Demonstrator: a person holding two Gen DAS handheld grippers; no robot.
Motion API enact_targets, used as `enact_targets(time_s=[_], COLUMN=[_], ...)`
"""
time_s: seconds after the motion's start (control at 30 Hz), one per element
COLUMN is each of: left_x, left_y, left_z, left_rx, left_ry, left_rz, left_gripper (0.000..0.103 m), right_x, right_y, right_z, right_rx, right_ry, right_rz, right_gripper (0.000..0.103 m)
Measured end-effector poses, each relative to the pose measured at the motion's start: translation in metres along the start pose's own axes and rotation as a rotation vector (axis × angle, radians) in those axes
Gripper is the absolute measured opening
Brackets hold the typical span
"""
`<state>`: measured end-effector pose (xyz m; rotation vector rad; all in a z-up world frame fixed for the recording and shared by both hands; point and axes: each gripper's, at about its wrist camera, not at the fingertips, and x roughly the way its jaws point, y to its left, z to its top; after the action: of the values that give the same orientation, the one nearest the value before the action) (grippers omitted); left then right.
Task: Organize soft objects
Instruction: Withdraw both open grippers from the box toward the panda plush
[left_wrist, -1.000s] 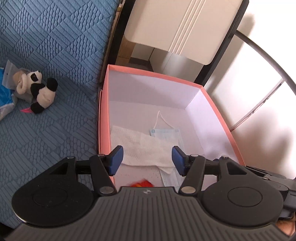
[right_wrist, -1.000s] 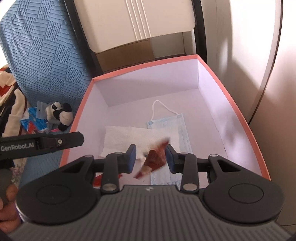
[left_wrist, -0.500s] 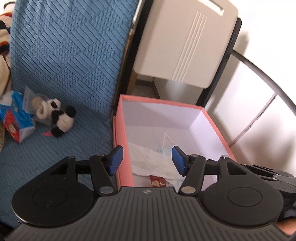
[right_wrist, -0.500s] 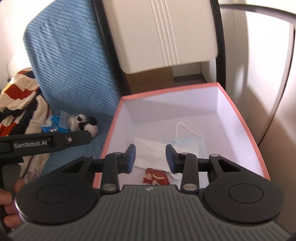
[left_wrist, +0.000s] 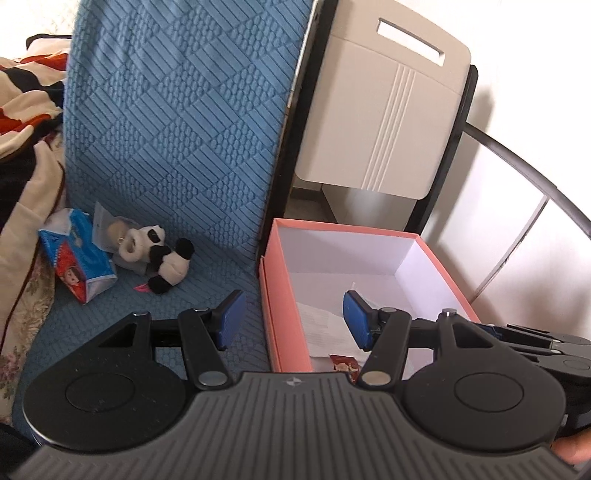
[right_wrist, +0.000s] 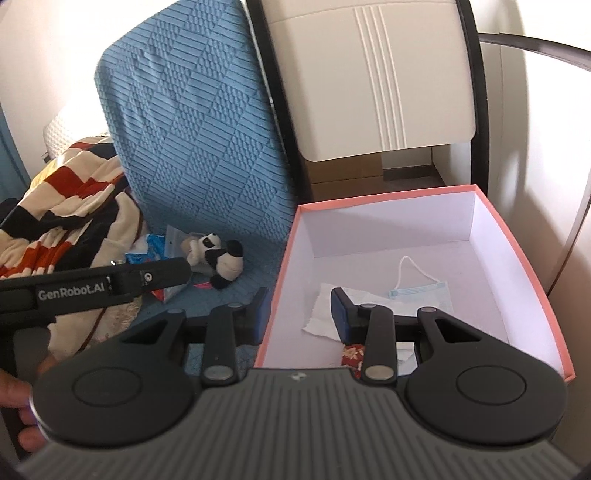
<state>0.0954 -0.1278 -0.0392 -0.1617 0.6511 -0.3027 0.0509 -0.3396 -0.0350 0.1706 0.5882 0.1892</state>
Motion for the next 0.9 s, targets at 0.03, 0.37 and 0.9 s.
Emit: enact_targets(time_s=[0.03, 0.37, 0.9], left_x=[-0.002, -0.019, -0.031], left_y=[0.002, 0.031, 0.08], left_z=[-0.001, -0.008, -0.025], left_rx=[0.0, -0.034, -0.073], left_ry=[-0.002, -0.024, -0.013], left_rz=[0.002, 0.03, 0.078], left_gripper=[0.064, 0.064, 0.064], right_x=[-0.001, 0.001, 0.02], right_y=[0.002, 0.03, 0.067], right_z=[-0.001, -0.016, -0.038], right_rx=[-0.004, -0.032, -0.044], right_ry=[0.0, 0.018, 0.051], right_rz=[0.002, 0.031, 0.087], right_gripper=[0.039, 0.039, 0.039])
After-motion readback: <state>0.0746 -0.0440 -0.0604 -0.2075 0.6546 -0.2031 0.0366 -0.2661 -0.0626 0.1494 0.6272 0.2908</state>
